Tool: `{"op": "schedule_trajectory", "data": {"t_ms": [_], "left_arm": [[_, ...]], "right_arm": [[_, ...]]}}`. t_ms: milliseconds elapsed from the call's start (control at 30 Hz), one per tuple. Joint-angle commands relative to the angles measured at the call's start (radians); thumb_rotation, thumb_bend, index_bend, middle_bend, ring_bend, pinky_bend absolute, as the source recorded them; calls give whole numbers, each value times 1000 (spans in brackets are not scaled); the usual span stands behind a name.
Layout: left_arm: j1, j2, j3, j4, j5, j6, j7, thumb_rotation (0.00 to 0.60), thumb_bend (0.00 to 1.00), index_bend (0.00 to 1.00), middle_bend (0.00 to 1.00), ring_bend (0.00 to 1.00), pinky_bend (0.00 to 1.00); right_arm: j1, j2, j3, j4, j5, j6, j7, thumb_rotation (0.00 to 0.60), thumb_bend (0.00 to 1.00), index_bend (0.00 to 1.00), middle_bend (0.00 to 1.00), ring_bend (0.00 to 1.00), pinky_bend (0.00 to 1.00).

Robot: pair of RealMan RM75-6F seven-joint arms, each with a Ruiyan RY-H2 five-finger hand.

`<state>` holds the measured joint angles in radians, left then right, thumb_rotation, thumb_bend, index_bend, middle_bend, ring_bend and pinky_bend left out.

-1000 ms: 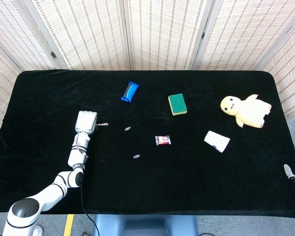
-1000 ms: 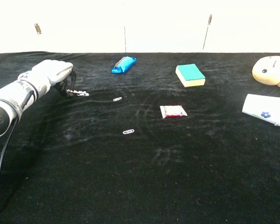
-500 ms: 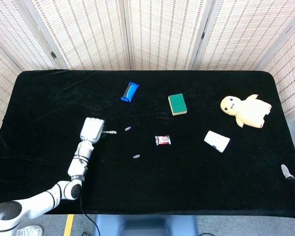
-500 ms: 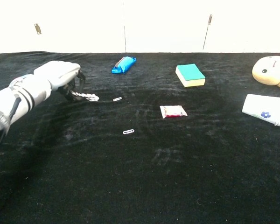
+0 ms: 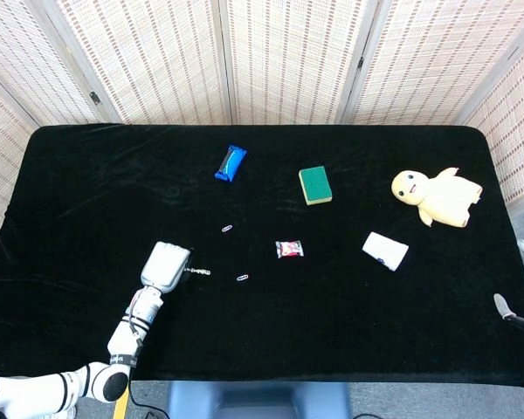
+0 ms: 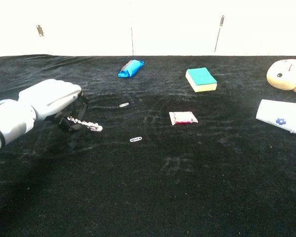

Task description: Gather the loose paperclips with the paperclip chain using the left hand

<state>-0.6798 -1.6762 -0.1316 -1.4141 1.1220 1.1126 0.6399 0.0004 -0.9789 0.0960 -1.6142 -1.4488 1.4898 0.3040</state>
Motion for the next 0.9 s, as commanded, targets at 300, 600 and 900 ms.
{"op": "schedule_trajectory", "data": {"t_ms": [300, 600, 900], "left_arm": [[-3, -12, 3, -91, 1, 23, 69, 600, 395, 744, 1000, 1000, 1000], [-40, -37, -25, -93, -26, -12, 80, 600, 396, 744, 1000, 1000, 1000], [-97, -93, -57, -40, -47, -65, 67, 600, 396, 744, 1000, 1000, 1000]], "right_arm": [[-6, 3, -3, 5, -8, 15, 18, 600, 357, 0, 36, 13, 0], [-14, 6, -3, 6, -9, 29, 28, 600, 357, 0, 36, 13, 0], [-25, 9, 1, 13, 5, 41, 51, 600, 357, 0, 36, 12, 0]]}}
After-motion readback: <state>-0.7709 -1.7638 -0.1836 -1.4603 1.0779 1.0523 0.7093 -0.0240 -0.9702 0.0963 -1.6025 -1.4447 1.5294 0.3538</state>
